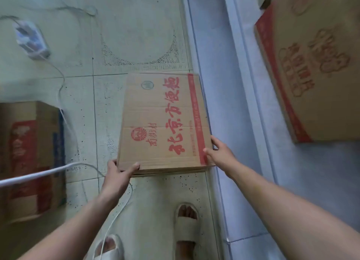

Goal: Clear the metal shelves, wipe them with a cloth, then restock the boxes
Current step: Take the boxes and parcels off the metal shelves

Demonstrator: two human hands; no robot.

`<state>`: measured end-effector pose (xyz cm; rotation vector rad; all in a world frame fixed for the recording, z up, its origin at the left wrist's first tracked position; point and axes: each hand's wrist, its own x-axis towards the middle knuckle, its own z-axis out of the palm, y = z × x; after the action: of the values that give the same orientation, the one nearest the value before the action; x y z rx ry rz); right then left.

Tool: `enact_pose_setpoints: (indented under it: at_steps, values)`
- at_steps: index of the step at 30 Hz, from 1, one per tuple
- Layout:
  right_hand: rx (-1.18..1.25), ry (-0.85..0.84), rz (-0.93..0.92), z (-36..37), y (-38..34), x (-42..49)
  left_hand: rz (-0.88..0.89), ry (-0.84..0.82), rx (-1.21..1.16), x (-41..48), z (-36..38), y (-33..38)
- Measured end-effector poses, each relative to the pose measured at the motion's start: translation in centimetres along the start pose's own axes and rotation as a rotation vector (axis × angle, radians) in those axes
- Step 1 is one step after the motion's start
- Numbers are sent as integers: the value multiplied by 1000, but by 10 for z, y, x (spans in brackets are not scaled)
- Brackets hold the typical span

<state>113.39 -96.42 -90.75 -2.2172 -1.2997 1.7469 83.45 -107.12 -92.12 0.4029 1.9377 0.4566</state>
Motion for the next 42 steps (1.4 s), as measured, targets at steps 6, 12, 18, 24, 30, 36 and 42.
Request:
enact_pose_setpoints:
  at_steps: [6, 12, 18, 24, 30, 36, 42]
  values:
    - [-258, 22, 36, 7, 37, 40, -127, -41, 51, 35, 57, -38]
    - [-392, -149, 150, 8, 22, 6, -13, -191, 269, 31, 57, -23]
    - [-530, -265, 28, 12, -63, -120, -5, -175, 92, -77, 32, 70]
    - [-512, -194, -192, -6, -232, -321, 106, -54, -277, -253, -89, 193]
    - [-77, -41, -439, -18, -343, -537, 401, 131, -432, -433, -259, 242]
    - [226, -110, -522, 33, -347, -622, 507, 286, -702, -531, -358, 195]
    - [117, -416, -593, 98, -351, -669, 395, 545, -966, -589, -412, 81]
